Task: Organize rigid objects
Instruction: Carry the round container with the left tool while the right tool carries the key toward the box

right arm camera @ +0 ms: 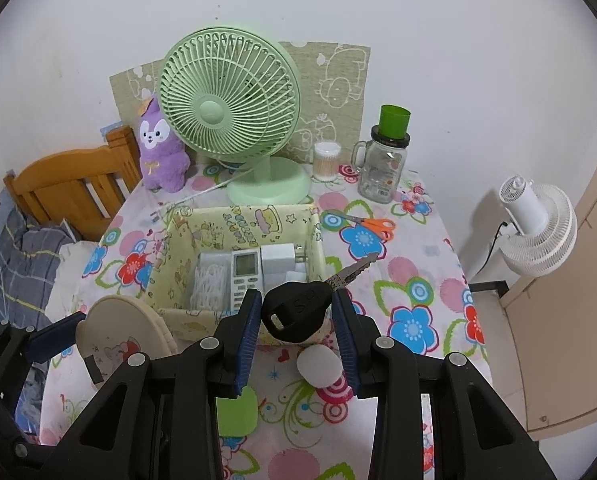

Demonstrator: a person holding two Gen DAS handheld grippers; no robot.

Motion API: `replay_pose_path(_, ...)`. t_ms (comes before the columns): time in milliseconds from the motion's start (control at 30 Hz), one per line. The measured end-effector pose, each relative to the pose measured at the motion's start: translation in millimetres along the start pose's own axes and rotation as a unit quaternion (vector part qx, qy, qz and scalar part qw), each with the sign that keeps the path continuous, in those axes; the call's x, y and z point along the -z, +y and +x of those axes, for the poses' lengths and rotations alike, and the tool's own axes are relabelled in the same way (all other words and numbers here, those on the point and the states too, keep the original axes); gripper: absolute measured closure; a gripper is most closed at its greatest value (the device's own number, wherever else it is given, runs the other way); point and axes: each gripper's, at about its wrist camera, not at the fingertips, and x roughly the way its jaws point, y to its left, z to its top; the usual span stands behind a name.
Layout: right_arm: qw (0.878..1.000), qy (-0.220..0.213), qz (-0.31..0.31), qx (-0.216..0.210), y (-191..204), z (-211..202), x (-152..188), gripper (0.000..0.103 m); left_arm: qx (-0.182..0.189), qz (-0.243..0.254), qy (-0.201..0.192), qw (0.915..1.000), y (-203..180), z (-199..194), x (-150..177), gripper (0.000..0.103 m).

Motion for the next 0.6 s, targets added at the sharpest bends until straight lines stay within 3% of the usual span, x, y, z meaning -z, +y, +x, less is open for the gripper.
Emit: replay_pose_path(600, 1.0, 0.023, 0.008, -0.012, -3, 38, -21, 0.064, -0.002, -0.001, 0.015, 0.9999, 6, 36, -26, 0.018)
